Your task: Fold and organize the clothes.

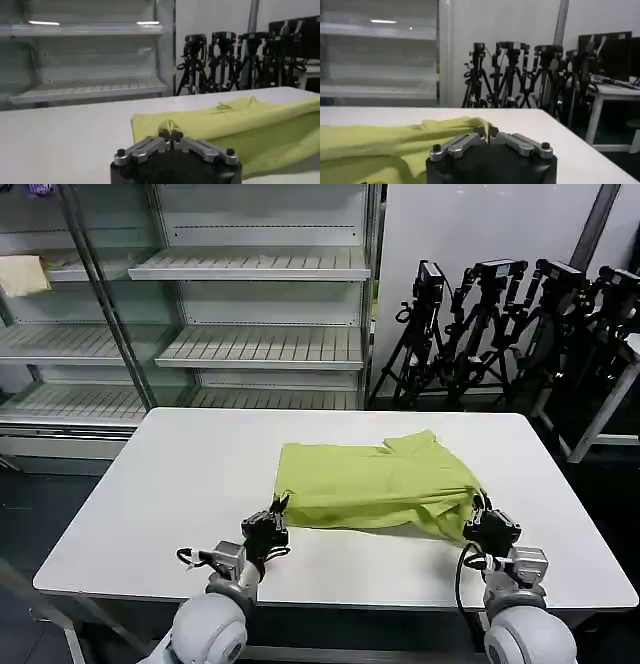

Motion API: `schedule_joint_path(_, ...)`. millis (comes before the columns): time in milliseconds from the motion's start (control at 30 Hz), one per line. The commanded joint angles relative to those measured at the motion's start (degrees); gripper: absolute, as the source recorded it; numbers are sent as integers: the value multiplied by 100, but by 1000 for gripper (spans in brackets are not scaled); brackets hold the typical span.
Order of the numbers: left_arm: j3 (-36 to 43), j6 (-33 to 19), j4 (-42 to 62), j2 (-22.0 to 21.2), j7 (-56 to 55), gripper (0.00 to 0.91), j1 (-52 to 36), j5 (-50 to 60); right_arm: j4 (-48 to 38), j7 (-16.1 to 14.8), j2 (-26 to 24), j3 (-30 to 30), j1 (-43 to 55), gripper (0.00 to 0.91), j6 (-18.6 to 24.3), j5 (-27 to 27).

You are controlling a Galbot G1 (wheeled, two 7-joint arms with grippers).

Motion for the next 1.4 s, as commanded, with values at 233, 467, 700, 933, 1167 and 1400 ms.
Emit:
schedule_joint_path(233,165,-10,722,-112,39,20,-372,779,-812,3,65,-249,401,0,-64,-236)
schedule_joint_path(467,119,19,891,17,174,91,-429,1170,-879,2,93,-313,323,474,-171,-362)
schedule_joint_path(700,215,74,772,-6,215,907,-360,1125,-710,-12,174,-322,243,907,-236,-365)
schedule_joint_path(933,97,136,287,23,230,907,12,689,-109,-48,119,-98,-95,907,115,-242)
schedule_joint_path(1167,-142,233,-230,146,167,907,410,381,381,-43,20,231,-492,907,90,-157)
schedule_joint_path(1400,-215,431,-89,161,-21,907,389,-68,405,206,-45,653,-832,907,-237,408)
